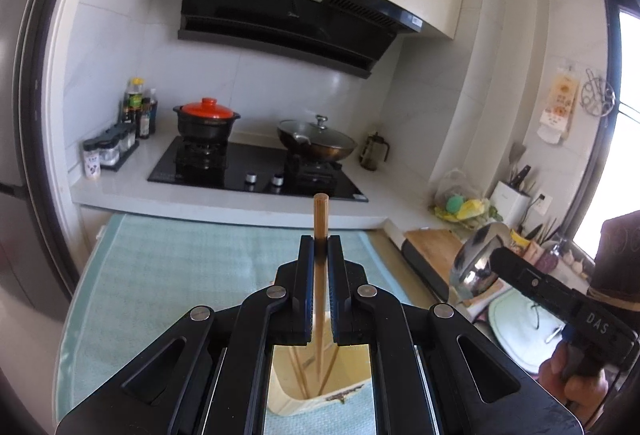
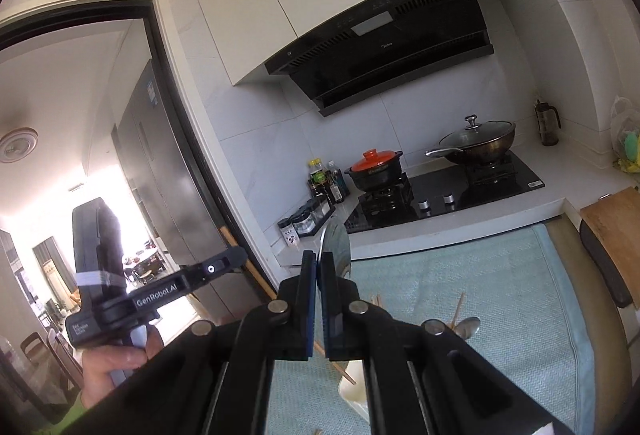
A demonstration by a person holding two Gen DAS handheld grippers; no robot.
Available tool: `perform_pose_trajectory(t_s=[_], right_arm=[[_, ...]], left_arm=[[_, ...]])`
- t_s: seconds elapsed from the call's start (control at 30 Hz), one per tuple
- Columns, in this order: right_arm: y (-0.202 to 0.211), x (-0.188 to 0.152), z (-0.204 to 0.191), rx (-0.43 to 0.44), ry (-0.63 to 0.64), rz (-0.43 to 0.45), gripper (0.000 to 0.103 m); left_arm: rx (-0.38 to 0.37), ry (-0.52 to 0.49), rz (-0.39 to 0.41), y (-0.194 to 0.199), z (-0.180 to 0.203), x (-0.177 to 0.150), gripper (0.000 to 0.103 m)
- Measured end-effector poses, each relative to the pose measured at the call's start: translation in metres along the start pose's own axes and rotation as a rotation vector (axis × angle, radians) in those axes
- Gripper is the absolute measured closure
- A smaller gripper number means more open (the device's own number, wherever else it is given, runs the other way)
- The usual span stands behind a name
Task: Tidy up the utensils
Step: 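Lower the chopstick and spoon into the cream holder and open both tools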
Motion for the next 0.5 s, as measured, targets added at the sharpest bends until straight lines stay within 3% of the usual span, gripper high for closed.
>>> perform_pose_trajectory(t_s=[0.23, 0.5], right_arm=[[-0.068, -0.037, 0.035, -0.031, -0.072, -0.121, 0.101], [-0.112, -0.107, 0.106, -0.211, -0.206, -0.300, 0.101]], left_arm=[[0.025, 0.025, -0.127, -0.055, -0.024, -0.039, 0.099], [0.065, 0.041, -0.266, -0.101, -0.043, -0.088, 0.099]])
Point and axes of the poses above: each gripper's, at about its wrist camera, not at the fingertips, and y roughly against the way its jaws point, z to its right, x to its top, the point moved 10 cm from there along -y, roughly the way its jaws point, and after that the axes turned 8 degrees about -x, right-handed, at the moved point
